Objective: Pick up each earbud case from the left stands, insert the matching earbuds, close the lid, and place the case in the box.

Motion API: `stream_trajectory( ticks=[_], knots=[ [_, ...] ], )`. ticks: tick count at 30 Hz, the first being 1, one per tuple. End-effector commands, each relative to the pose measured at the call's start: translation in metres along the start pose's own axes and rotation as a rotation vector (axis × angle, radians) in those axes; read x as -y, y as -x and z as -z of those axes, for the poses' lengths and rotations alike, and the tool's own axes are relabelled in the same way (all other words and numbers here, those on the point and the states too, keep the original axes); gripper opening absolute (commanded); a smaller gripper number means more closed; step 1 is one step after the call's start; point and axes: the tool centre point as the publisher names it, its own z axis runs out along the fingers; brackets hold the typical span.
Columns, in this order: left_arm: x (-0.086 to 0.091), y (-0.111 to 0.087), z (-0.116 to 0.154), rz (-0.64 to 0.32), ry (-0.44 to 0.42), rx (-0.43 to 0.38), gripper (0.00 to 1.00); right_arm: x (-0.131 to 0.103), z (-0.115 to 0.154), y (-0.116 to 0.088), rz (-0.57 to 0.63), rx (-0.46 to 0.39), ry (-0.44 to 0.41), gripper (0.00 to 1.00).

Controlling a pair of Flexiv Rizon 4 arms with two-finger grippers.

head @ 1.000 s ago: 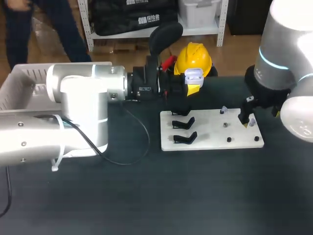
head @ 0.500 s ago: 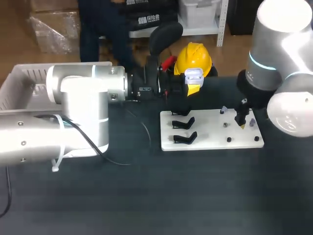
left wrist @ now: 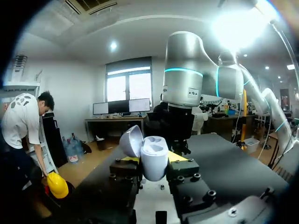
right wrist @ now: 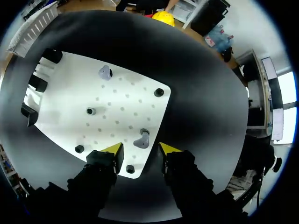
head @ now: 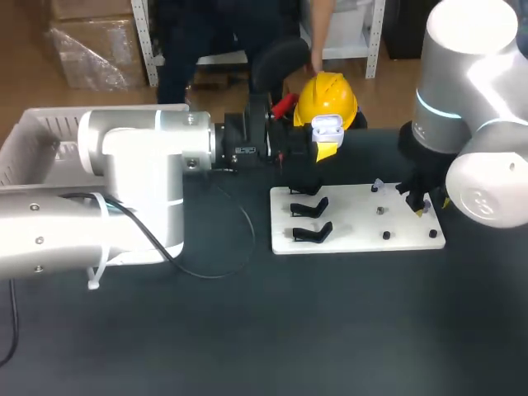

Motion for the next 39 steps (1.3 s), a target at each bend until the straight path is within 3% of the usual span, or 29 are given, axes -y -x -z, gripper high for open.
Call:
stream_trajectory(
  ticks=[1, 15, 28, 30, 33, 39],
  knots=[
    [0.0038, -0.0013, 0.0003, -0.006, 0.014, 0.007, 0.0, -0.0012, -0.003, 0.0009, -0.002, -0.002, -0.004, 0.45],
    [0.0038, -0.0013, 0.0003, -0.006, 0.014, 0.007, 0.0, -0.0004, -0.0067, 0.0063, -0.002, -0.003, -0.01, 0.35],
    [0.0038, -0.0013, 0.0003, -0.006, 0.014, 0.007, 0.0, -0.0008, -0.0071, 0.0087, -0.006, -0.003, -0.011, 0.33],
    [0.0038, -0.0013, 0.0003, -0.006, 0.014, 0.007, 0.0, -0.0008, -0.0074, 0.0089, -0.008, -0.004, -0.013, 0.25],
    [0.0038, -0.0013, 0.0003, -0.006, 0.014, 0.007, 0.0, -0.001, -0.0082, 0.0094, -0.011, -0.008, -0.012, 0.01],
    [0.0038, -0.0013, 0.0003, -0.006, 0.014, 0.007, 0.0, -0.001, -0.0063, 0.0088, -0.017, -0.006, -0.017, 0.0]
  ],
)
